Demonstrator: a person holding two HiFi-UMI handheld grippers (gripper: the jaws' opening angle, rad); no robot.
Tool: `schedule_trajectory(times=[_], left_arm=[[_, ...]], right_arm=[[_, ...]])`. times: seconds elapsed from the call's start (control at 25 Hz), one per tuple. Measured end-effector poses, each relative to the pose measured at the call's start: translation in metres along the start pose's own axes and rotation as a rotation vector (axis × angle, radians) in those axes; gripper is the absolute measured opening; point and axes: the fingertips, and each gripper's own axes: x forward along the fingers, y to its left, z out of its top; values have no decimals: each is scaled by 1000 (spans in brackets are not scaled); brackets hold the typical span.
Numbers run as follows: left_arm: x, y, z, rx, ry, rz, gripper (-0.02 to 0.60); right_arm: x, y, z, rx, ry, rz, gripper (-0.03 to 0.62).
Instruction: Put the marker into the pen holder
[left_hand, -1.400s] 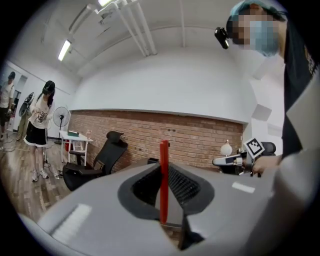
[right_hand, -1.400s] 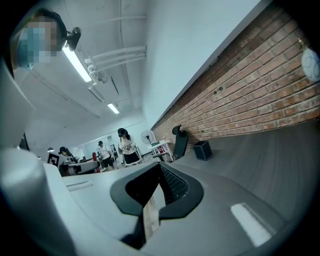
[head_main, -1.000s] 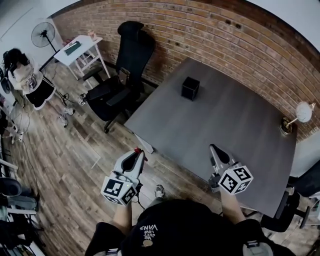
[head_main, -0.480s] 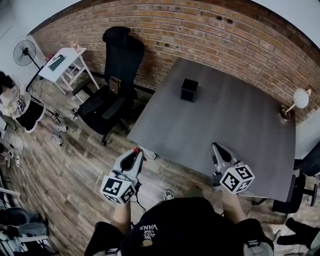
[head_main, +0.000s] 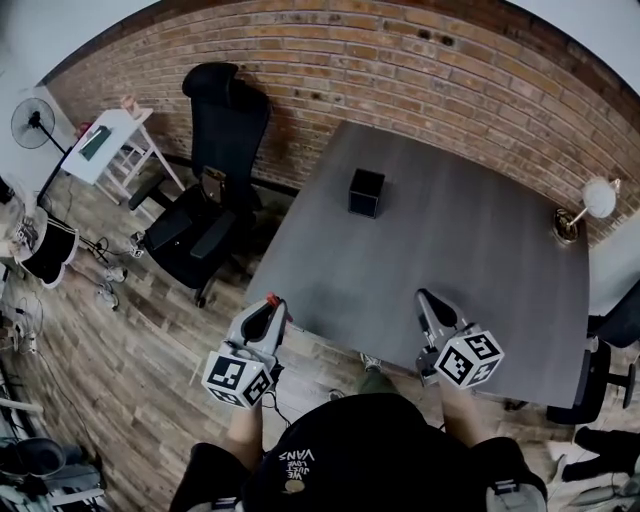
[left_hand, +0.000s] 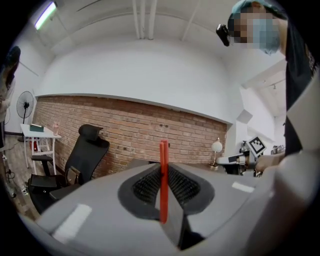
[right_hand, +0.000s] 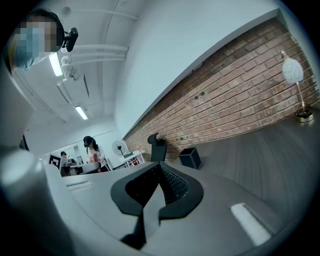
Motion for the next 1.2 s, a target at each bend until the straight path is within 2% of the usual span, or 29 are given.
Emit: schedule_trajectory(times=[0.64,0.96,1.2], left_arm=[[149,7,17,60,-15,-65,94],[213,16,36,42,-70,-93,94],[258,18,58,134,-114,-116,94]], right_arm=[[54,-61,15,30,31,16,0],[58,-84,8,61,56,1,0],[57,-102,3,83,66,-26,0]])
